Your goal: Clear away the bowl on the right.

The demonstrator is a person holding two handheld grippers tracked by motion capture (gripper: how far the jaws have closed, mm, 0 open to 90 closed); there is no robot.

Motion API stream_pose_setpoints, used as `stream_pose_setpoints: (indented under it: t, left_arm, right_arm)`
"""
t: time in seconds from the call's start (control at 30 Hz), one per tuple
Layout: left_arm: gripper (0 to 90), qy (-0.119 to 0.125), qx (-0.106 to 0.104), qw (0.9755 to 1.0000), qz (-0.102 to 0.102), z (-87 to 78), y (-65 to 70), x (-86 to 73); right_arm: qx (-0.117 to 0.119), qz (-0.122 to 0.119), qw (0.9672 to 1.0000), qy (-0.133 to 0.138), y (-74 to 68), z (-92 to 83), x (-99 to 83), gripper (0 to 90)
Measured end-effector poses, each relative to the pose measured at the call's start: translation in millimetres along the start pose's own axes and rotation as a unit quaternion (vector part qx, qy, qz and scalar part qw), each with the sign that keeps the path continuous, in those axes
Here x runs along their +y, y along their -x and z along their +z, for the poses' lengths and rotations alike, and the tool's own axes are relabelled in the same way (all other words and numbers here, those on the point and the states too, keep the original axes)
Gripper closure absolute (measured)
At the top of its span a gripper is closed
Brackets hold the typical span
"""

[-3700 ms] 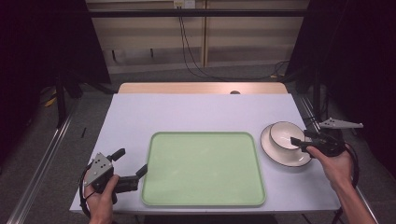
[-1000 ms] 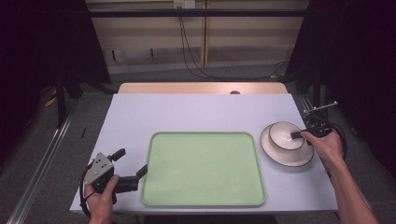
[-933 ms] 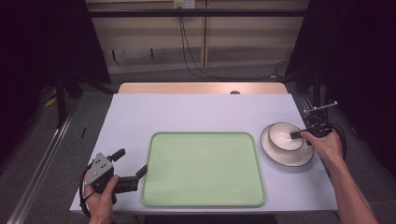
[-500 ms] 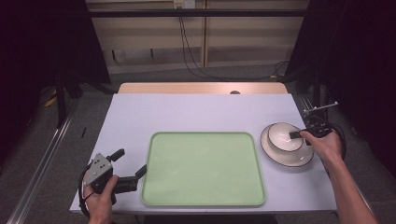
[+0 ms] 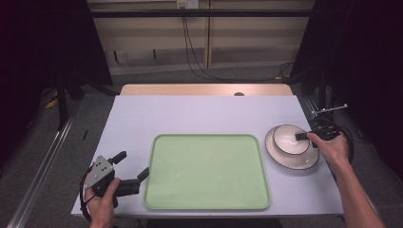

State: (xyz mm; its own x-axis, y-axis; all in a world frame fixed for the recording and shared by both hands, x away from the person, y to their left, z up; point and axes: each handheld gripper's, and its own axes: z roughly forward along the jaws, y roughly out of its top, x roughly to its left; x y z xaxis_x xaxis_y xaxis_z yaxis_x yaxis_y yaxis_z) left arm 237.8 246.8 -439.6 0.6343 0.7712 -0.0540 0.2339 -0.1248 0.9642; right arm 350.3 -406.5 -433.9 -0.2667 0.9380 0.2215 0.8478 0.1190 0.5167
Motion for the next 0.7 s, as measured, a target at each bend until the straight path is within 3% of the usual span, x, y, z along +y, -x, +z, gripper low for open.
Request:
stream_pose_setpoints:
  t: [0.2, 0.7]
  left_arm:
    - [1.3, 0.0, 0.002, 1.0, 0.001, -0.4, -0.3, 0.0]
    - [1.4, 0.003, 0.003, 1.0, -0.001, -0.9, 0.1, 0.2]
  right_arm:
    - [-0.006, -0.003, 0.9999, 0.011, 2.8, -6.8, 0.2, 83.1]
    - [0.006, 0.003, 0.9995, 0.03, 2.5, -13.6, -0.3, 83.1]
